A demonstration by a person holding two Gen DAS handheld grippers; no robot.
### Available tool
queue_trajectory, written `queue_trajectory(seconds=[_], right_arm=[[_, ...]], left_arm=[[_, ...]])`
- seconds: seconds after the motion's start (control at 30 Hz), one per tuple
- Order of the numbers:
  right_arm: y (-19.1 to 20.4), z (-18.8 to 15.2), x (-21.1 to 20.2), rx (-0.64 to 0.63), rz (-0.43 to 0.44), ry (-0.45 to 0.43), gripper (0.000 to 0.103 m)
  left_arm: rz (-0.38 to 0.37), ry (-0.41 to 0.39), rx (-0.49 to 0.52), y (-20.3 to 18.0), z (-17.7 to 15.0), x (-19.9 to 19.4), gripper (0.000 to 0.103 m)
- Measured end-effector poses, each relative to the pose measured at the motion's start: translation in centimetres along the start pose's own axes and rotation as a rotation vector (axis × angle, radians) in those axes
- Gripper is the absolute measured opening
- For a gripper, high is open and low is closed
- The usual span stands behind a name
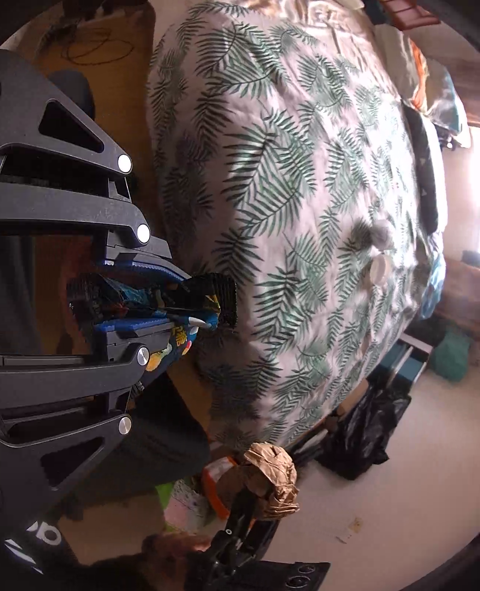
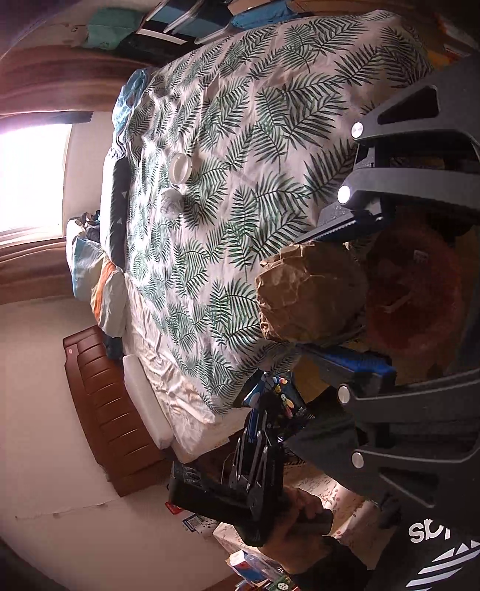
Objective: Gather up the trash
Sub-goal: 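Carry wrapper and brown paper over the red bucket and open both tools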
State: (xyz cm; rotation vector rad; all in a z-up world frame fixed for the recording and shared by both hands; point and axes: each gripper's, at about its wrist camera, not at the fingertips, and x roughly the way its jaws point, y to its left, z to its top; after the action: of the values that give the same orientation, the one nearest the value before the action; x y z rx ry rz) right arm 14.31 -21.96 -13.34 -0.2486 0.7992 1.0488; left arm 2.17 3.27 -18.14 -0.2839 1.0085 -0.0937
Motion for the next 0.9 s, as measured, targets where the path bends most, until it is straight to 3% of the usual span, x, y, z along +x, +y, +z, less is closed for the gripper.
queue_trajectory(seconds=[0.3,0.9], right_arm=[[0.0,-3.7,3.6,0.006,0.002,0.136,0.05],[-1.6,-10.9,15.4,-0.024,0.052,0.513,0.05]], left_arm=[[0.017,0.139,-0.008,0.7,-4.1,4.6,0.02],[0.011,0.38,-0.008,2.5,-6.8,15.0,0.019]])
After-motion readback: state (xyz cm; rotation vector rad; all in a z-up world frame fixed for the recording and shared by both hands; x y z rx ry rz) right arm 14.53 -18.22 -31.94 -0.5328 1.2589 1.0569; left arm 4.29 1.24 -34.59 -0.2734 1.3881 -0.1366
